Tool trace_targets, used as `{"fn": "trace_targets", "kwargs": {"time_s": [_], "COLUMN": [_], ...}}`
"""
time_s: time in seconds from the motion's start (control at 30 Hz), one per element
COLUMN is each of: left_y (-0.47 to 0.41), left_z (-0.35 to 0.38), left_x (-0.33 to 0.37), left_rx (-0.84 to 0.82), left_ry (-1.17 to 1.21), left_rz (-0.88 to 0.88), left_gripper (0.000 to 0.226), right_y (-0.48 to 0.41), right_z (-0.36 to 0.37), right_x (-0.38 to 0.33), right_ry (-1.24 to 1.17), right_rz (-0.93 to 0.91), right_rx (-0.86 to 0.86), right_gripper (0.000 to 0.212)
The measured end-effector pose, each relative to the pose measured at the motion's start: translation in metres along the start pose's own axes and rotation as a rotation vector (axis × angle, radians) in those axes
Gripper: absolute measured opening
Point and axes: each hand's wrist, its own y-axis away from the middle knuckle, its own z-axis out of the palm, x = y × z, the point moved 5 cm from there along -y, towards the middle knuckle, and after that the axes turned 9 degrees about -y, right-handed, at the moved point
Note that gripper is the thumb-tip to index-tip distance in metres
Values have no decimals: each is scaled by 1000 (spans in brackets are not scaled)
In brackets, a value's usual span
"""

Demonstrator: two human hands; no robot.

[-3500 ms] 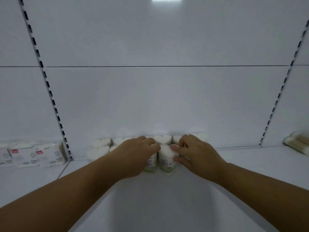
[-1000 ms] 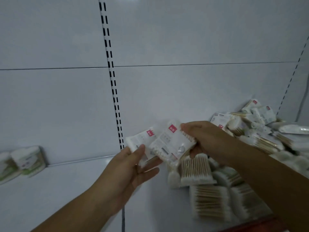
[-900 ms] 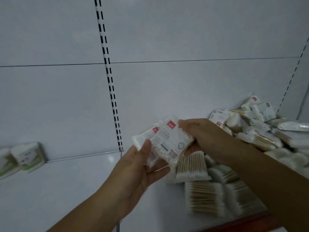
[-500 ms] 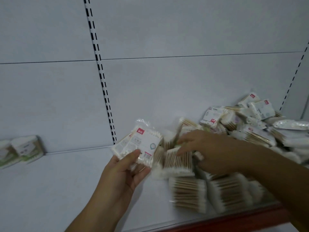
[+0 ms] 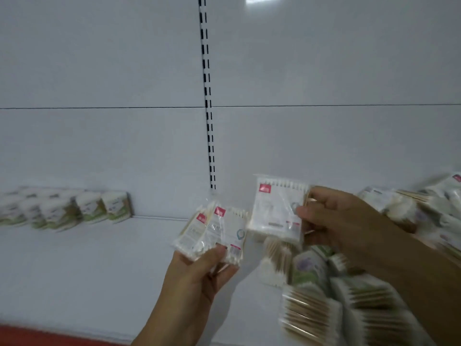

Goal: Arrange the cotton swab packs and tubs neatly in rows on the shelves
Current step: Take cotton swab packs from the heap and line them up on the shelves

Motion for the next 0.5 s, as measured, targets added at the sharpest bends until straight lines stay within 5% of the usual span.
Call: {"fn": "trace_targets", "kwargs": {"time_s": [0.13, 0.5], "left_y": [19, 116], "left_z": [-12, -159], "left_x": [16, 102], "left_rx": [27, 270], "left_ry": [12, -51], "left_rz": [87, 209], "left_gripper": [67, 61], "right_y": [-2, 15], "right_z": [60, 267], "right_x": [18, 63], "right_ry": [-64, -242], "right_rz": [-6, 13], "right_rx": [-15, -142], "right_gripper": [43, 39]}}
